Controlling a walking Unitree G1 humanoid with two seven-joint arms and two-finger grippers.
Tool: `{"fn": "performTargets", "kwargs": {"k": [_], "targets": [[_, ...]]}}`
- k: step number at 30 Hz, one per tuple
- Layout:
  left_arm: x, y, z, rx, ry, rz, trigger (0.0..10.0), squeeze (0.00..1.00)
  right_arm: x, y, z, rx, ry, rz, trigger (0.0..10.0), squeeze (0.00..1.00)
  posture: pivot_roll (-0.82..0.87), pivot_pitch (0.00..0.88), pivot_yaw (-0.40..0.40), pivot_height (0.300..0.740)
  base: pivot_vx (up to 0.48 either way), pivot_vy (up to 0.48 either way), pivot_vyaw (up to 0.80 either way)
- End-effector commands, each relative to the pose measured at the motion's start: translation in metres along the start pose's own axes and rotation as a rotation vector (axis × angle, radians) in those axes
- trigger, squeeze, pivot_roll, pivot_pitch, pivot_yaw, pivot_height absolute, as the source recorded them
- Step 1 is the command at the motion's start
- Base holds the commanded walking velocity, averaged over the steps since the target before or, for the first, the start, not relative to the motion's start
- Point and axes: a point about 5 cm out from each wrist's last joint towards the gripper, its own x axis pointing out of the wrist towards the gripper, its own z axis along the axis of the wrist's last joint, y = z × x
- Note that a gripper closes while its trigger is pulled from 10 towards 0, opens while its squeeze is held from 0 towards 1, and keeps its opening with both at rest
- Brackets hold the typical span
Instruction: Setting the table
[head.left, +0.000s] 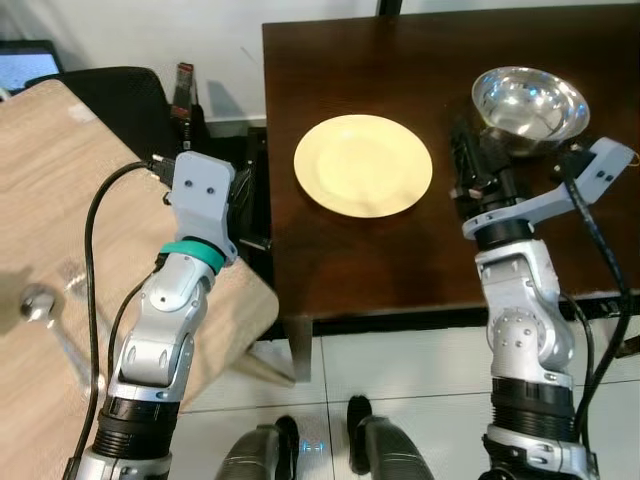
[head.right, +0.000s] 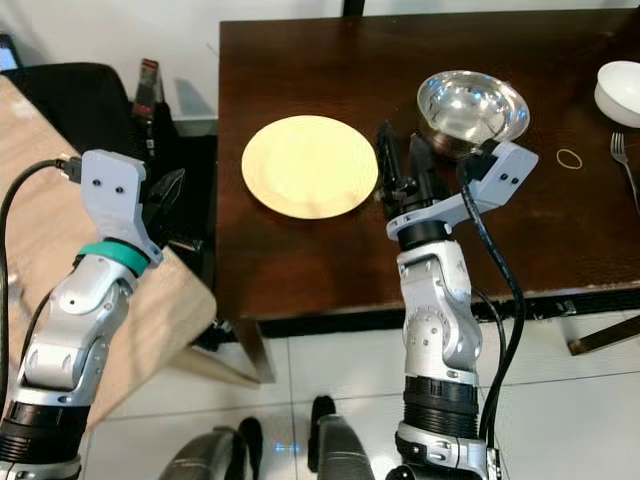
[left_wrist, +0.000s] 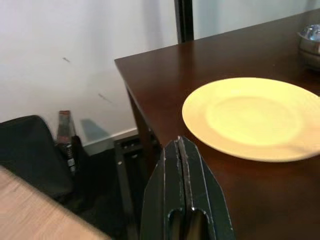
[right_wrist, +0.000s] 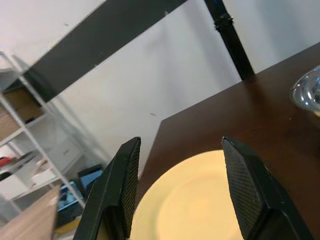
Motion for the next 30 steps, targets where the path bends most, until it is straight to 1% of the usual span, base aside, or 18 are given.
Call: {"fn": "performTargets", "kwargs": {"k": [1,5,30], "targets": [[-0.0022,0.0007,-0.0038,0.005,0.009,0.004,10.0,0.0,-0.001,-0.0012,-0.0033,-0.014,0.022,-0.003,10.0,0.0,-0.05,0.131,0.088,0.74,-0.405,0.0,0.0],[-0.0018,0.0009,-0.0037,0.005,0.007,0.004,10.0,0.0,0.0,-0.0023,-0.0044,-0.034,0.027,-0.023,10.0,0.0,-0.05,0.126,0.09,0.74,-0.398,0.0,0.0],[0.0006,0.0005,-0.0027,0.006,-0.004,0.001,10.0,0.0,0.0004,-0.0022,-0.0056,-0.03,0.03,-0.02,10.0,0.0,-0.06,0.126,0.093,0.74,-0.389,0.0,0.0]]}}
